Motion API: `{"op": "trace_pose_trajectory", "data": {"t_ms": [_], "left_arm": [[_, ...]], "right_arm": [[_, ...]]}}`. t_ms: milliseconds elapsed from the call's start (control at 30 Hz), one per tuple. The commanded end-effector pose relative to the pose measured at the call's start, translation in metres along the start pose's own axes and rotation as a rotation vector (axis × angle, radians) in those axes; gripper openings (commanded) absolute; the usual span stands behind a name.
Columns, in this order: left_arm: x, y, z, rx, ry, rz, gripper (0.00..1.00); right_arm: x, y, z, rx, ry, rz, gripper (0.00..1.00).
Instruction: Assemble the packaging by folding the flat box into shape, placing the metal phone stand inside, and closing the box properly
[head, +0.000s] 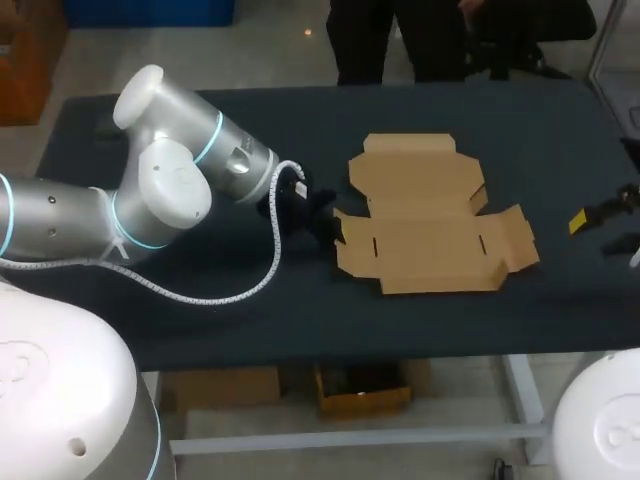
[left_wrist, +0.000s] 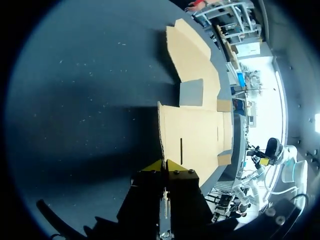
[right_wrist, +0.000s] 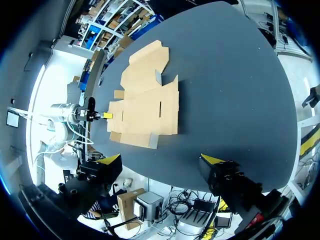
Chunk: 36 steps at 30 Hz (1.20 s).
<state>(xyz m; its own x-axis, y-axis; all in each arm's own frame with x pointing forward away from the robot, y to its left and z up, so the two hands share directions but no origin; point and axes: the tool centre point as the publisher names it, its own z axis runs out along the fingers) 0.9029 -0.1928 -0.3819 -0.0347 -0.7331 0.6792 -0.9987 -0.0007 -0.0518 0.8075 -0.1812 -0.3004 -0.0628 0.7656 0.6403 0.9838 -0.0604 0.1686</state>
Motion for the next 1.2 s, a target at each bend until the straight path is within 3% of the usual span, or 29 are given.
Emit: {"op": "trace_pose_trajectory", "data": {"t_ms": [33,933,1200], "left_arm": [[-0.006,0.014,-0.029,0.026,-0.013,-0.009,0.0],[-0.075,0.022,-0.077,0.046,-0.027,-0.023,0.0],[-0.087,0.024,-0.086,0.044,-0.024,-0.015,0.0]], "right_arm": [[0.0,0.0,-0.001,0.003,0.004,0.0,1.0],[0.0,0.0,-0.001,0.003,0.004,0.0,1.0],[0.017,0.01,0.015,0.017,0.009,-0.005,1.0]]}}
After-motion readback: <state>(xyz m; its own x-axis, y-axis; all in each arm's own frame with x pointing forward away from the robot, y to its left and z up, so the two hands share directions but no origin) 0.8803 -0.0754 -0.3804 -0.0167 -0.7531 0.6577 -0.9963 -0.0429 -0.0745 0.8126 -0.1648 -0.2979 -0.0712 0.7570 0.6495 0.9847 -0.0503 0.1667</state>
